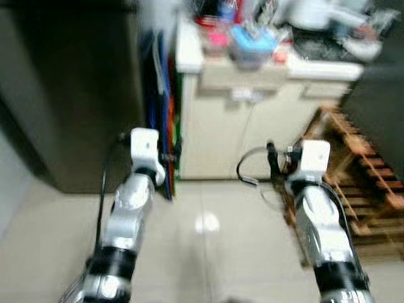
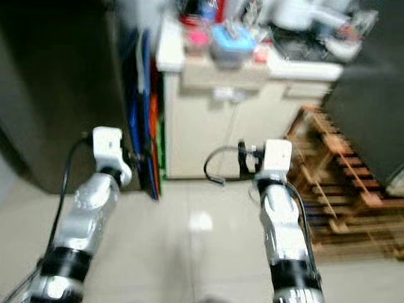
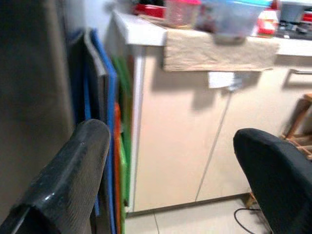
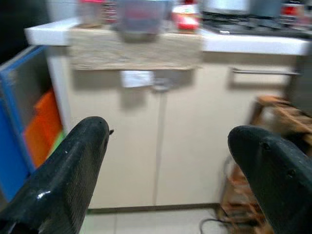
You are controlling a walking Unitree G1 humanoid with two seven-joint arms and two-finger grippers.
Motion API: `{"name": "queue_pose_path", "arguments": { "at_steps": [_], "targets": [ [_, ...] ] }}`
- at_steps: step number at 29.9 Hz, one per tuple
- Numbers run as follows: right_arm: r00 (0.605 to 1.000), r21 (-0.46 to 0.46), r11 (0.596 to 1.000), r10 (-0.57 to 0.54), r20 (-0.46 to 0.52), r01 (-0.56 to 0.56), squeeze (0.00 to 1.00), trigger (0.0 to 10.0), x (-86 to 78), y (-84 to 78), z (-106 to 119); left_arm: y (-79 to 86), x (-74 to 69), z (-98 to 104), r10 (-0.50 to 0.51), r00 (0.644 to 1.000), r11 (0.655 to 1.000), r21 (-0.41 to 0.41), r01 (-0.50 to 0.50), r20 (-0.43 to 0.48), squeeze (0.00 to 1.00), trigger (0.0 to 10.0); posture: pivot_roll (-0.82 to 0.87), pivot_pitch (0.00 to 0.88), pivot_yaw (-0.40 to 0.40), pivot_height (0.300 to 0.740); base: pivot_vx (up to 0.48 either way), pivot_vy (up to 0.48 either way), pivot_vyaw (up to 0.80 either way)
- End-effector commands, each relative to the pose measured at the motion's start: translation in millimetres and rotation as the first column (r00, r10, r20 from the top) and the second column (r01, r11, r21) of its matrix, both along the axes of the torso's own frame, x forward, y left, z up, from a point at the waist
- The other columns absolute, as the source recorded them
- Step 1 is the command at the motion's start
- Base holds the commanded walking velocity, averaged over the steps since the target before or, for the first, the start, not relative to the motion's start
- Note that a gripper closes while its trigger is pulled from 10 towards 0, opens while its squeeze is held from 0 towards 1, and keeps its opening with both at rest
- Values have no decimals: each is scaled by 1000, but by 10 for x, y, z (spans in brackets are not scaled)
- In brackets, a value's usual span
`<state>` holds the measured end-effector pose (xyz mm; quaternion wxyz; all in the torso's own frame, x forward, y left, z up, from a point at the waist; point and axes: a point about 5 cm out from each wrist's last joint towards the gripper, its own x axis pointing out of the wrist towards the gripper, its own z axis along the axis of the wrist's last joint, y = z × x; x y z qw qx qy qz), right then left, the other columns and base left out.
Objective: Restocking fridge
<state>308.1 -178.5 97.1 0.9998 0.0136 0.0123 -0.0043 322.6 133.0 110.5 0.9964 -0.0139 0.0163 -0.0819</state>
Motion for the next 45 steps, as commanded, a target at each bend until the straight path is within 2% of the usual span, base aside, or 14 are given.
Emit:
{"name": "queue_pose_path", "arguments": {
  "at_steps": [1, 7, 14, 16, 20, 23, 35, 39, 45],
  "targets": [
    [1000, 14, 1000, -25, 13, 24, 0, 10000, -1, -61, 33, -50, 13, 24, -10, 1000, 1000, -2, 10, 3, 0, 10000, -35, 0, -16, 735, 0, 0, -619],
    [999, -12, 1000, -20, 35, 21, 0, 10000, -12, -69, 58, -8, 6, -2, -11, 1000, 1000, 15, 11, -5, 0, 10000, -35, 0, -16, 735, 0, 0, -620],
    [996, -39, 997, -60, 65, 63, 0, 10000, -42, -203, 88, -30, 7, -3, -15, 1000, 1000, 18, 15, 0, 0, 10000, -34, 0, -22, 735, 0, 0, -601],
    [997, -34, 998, -56, 59, 58, 0, 10000, -43, -202, 78, -40, 5, -4, -23, 1000, 1000, 16, 23, -1, 0, 10000, -35, 0, -22, 735, 0, 0, -584],
    [997, 65, 995, -73, 20, 71, 0, 10000, -34, -186, 4, -71, 7, -24, -31, 999, 999, 34, 31, -9, 0, 10000, -35, 0, -22, 735, 0, 0, -578],
    [998, 54, 997, -52, 20, 51, 0, 10000, -23, -132, -8, -139, -9, -24, -61, 998, 997, 45, 61, -3, 0, 10000, -30, 0, -22, 735, 0, 0, -562],
    [998, 41, 998, -52, 32, 51, 0, 10000, -16, -121, -6, -92, 5, -13, -50, 999, 995, 87, 49, 6, 0, 10000, -22, 0, -15, 735, 0, 0, -547],
    [998, 5, 999, -34, 54, 34, 0, 10000, -18, -94, 18, -95, 11, -16, -53, 999, 992, 118, 52, 11, 0, 10000, -22, 0, -13, 735, 0, -478, -542],
    [998, 9, 999, -33, 56, 32, 0, 10000, -17, -103, 23, -118, 23, -4, -63, 998, 994, 93, 62, 17, 0, 10000, -26, 0, -14, 735, 0, -436, -536]
  ]
}}
